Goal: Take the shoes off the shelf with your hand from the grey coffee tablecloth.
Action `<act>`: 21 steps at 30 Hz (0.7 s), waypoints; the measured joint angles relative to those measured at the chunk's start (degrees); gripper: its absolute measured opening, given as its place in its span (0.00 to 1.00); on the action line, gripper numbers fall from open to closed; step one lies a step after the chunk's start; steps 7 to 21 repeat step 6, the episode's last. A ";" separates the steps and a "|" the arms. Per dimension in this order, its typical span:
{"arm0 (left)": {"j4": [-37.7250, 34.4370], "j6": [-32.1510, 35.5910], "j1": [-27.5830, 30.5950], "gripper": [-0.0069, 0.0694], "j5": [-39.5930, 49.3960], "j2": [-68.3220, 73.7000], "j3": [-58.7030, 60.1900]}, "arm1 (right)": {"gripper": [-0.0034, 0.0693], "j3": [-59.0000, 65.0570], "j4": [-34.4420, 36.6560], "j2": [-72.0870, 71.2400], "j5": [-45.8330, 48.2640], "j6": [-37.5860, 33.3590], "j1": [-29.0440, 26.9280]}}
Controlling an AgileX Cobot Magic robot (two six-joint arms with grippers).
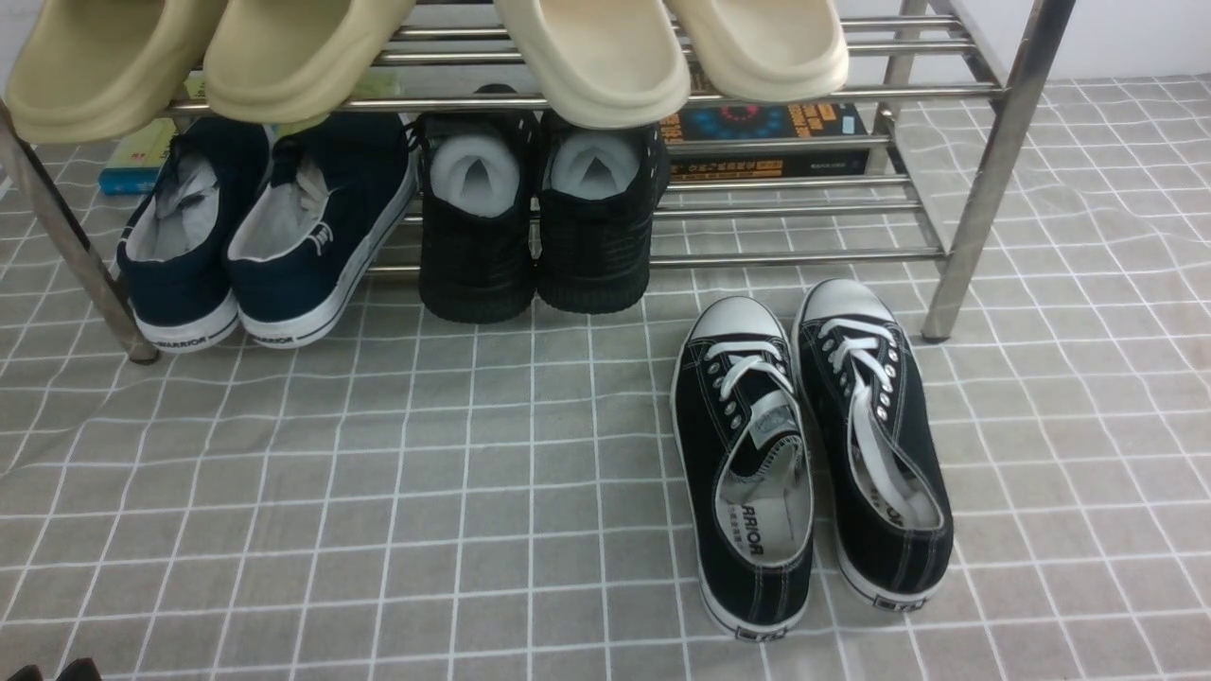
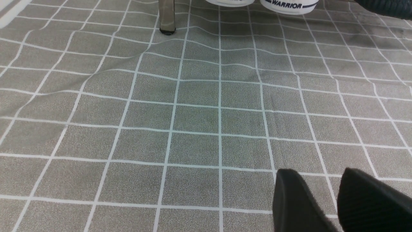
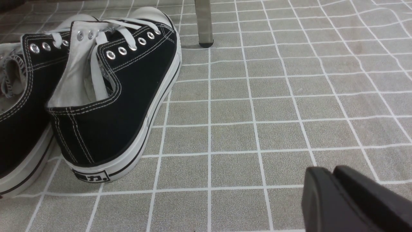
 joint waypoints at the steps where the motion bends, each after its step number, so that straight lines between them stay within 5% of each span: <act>1: 0.00 0.00 0.00 0.41 0.00 0.00 0.00 | 0.14 0.00 0.00 0.00 0.00 0.00 0.00; 21: 0.00 0.00 0.00 0.41 0.00 0.00 0.00 | 0.15 0.00 0.00 0.00 0.00 0.00 0.00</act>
